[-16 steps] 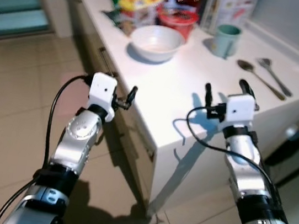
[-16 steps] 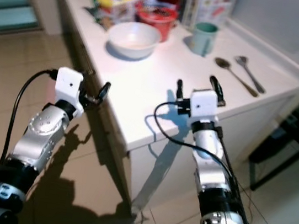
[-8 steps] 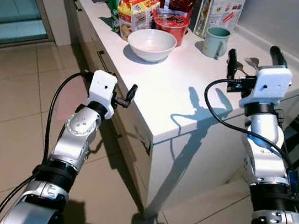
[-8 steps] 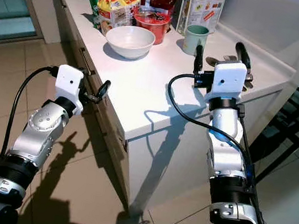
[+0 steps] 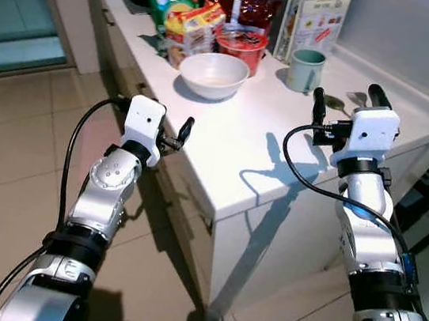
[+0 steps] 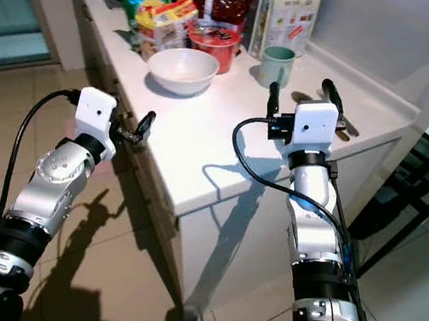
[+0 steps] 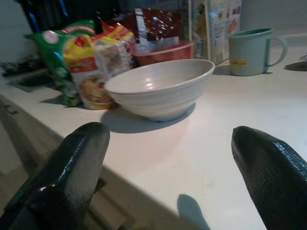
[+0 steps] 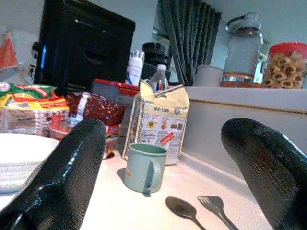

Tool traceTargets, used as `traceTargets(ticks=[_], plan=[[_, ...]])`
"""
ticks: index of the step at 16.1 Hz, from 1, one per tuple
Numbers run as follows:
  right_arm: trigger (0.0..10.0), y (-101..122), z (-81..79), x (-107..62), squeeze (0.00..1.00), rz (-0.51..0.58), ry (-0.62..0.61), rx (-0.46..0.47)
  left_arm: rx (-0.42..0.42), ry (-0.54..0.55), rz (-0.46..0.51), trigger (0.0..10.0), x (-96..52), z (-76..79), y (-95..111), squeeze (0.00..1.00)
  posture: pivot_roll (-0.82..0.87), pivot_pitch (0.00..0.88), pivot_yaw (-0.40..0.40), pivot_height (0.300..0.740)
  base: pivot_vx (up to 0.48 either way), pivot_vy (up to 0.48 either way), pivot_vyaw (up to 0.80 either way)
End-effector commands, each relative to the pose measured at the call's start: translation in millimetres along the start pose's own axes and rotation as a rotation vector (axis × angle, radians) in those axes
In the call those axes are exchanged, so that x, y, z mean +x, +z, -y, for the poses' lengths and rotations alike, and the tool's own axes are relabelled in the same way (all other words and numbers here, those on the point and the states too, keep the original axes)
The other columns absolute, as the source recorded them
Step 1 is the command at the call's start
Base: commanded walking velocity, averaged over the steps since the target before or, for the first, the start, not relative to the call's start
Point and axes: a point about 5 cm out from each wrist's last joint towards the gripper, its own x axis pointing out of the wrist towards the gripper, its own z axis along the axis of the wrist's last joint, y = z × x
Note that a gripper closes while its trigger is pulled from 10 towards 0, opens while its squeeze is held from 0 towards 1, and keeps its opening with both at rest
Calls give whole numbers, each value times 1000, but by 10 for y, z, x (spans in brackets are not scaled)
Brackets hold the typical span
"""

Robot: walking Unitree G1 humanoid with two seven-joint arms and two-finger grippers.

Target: Setting the table

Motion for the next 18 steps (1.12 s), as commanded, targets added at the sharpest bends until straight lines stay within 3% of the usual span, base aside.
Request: traceTargets(ticks=[1,5,15,18], plan=[[10000,-23,-28,-13,0,-16,13,2,-6,-6,15,10000,18,-12,57,0,-35,3,81,740,0,476,0],[10000,-84,-24,-45,0,-43,21,-5,2,-33,22,10000,3,32,53,0,-35,8,80,740,0,480,0],[10000,-43,-7,-48,0,-27,24,5,0,-53,22,10000,41,68,78,0,-51,14,91,740,0,0,0],[10000,-116,-61,-93,0,-65,58,23,13,-69,10,10000,49,74,66,0,-57,11,93,740,0,0,0]])
